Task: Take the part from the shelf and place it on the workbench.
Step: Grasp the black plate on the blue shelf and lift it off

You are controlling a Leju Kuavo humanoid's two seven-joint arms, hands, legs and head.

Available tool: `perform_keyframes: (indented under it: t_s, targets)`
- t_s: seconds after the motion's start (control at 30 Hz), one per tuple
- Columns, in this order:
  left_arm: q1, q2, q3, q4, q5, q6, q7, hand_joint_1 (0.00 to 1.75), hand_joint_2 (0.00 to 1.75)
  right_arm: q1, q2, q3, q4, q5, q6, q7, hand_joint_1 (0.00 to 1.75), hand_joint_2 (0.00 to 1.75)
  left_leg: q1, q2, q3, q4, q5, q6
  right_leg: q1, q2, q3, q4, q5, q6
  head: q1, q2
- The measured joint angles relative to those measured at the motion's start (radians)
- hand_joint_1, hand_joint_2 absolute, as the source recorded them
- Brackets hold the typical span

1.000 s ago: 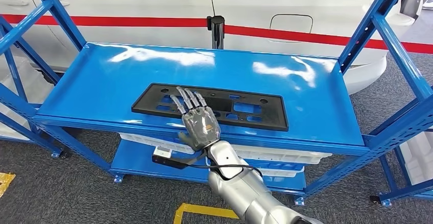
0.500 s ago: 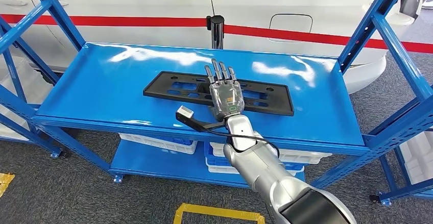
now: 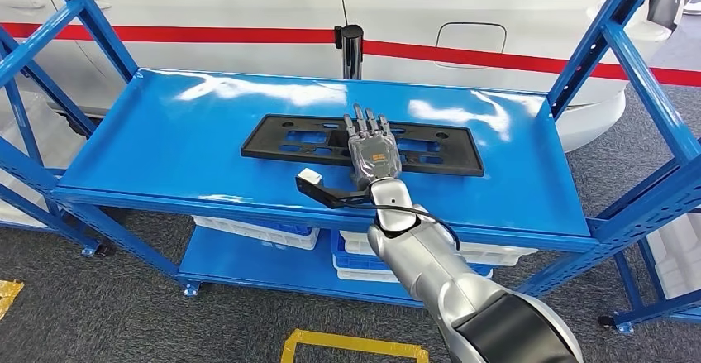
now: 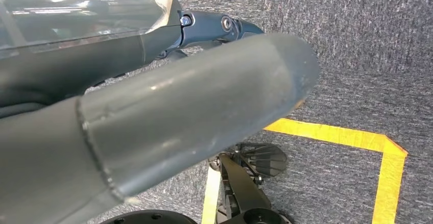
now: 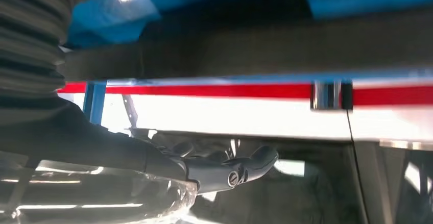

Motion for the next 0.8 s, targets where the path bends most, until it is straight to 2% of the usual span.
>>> perform_keyframes:
  t_s: [0.27,0.3,0.4,0.43,0.53,0.8]
  targets:
    - [0.0,0.0,0.0,0.0,0.004,0.0,0.001,0.0,0.0,-0.037,0.023,-0.013,0.016,-0.018,0.21,-0.017,0.02,1.75,0.0,0.0,0.003,0.0,0.0,0.0,0.0,0.0,0.003,0.0,0.0,0.0,0.0,0.0]
    - [0.0,0.0,0.0,0.0,0.005,0.0,0.002,0.0,0.0,-0.042,0.026,-0.013,0.018,-0.018,0.233,-0.02,0.27,1.75,0.0,0.0,0.004,0.0,0.0,0.0,0.0,0.0,0.003,0.0,0.0,0.0,0.0,0.0]
    - [-0.001,0.0,0.0,0.0,0.006,0.0,0.003,0.0,0.0,-0.048,0.035,-0.012,0.021,-0.014,0.276,-0.023,1.46,1.75,0.0,0.0,0.006,0.0,0.0,0.0,0.0,0.0,0.005,0.0,0.0,0.0,0.0,0.0]
    - [-0.001,0.0,0.0,0.0,0.006,0.0,0.003,0.0,0.0,-0.048,0.037,-0.012,0.022,-0.011,0.283,-0.021,1.64,1.75,0.0,0.0,0.006,-0.001,0.0,0.0,0.0,0.0,0.006,0.0,0.0,0.0,0.0,0.0]
    - [-0.001,0.0,0.0,0.0,0.006,0.0,0.003,0.0,0.0,-0.044,0.04,-0.011,0.025,-0.001,0.297,-0.013,1.73,1.75,0.0,0.0,0.006,0.0,0.0,0.0,0.0,0.0,0.006,0.0,0.0,0.0,0.0,0.0]
    - [-0.001,0.0,-0.001,0.0,0.006,0.0,0.003,0.0,0.0,-0.032,0.042,-0.007,0.034,0.009,0.304,0.006,1.74,1.75,0.0,0.0,0.006,0.0,0.0,0.0,0.0,0.0,0.006,0.0,0.0,0.0,0.0,0.0]
